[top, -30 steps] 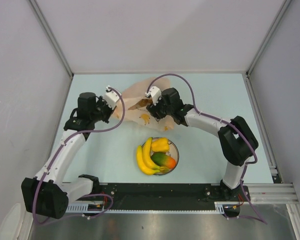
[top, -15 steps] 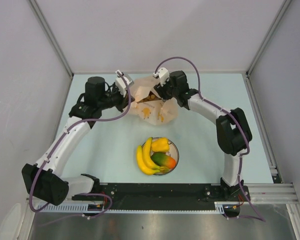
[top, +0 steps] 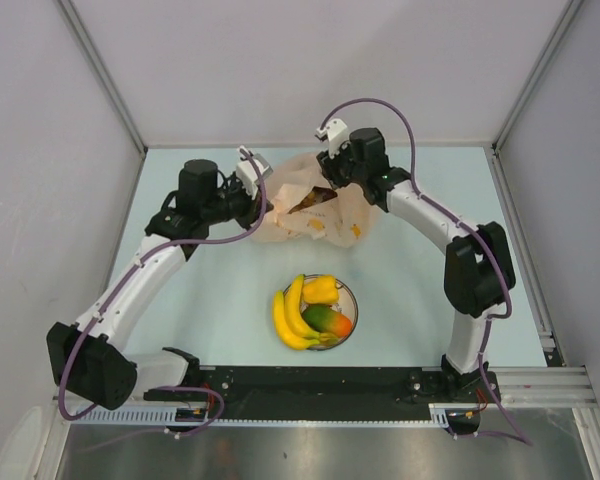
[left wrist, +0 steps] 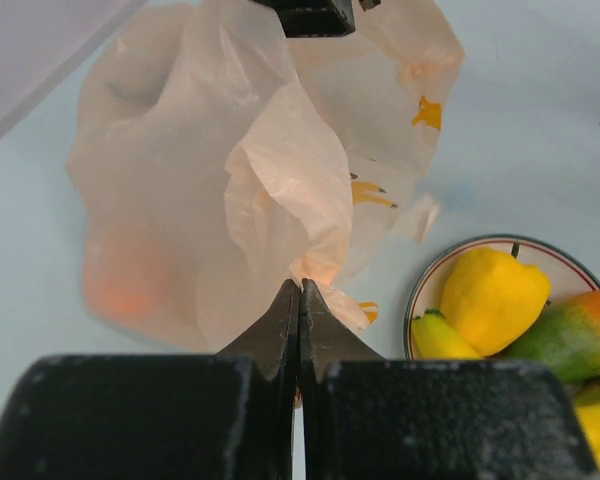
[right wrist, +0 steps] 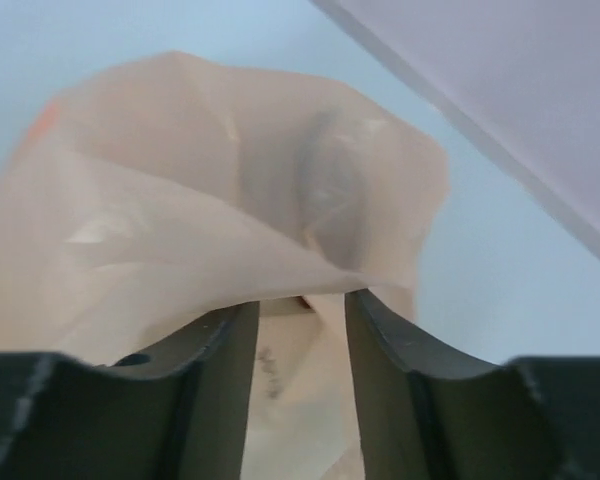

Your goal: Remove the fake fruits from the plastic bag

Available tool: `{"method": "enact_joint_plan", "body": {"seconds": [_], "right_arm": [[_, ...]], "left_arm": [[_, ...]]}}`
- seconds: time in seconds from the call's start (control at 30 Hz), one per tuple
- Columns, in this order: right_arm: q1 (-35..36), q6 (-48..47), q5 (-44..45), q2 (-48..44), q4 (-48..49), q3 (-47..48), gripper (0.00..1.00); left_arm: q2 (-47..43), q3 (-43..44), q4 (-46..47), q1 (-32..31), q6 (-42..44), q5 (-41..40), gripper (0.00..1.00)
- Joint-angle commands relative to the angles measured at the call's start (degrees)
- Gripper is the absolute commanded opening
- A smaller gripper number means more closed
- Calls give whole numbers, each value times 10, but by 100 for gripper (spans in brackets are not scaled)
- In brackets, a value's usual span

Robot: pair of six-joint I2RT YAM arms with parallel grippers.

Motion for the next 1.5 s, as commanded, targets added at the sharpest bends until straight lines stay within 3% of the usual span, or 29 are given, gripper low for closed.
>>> {"method": "enact_joint_plan", "body": {"seconds": [0.0, 0.1, 0.23, 0.4, 0.47, 0.57, 1.0, 1.23, 1.47], "right_arm": [[25, 57, -81, 1, -61, -9, 38], [27, 114, -118, 29, -90, -4, 31], [32, 162, -133, 32, -91, -31, 30], [40, 172, -93, 46, -62, -28, 49], [34, 192, -68, 96, -63, 25, 57], [26, 216, -66, 140, -55, 68, 61], [2, 265, -115, 191, -46, 139, 56], [25, 292, -213, 201, -28, 155, 51], [52, 371, -191, 254, 6, 198, 51]], "left_arm": [[-20, -29, 5, -1, 7, -18, 0], [-17, -27, 10, 0, -7, -22, 0], [-10, -19, 22, 1, -30, -35, 0], [-4, -18, 33, 6, -48, -34, 0], [-1, -18, 31, 7, -50, -33, 0], [4, -8, 10, 7, -46, -30, 0], [14, -13, -1, 7, -39, -17, 0], [8, 20, -3, 7, -48, -119, 0], [14, 63, 21, 8, -128, -21, 0]]}}
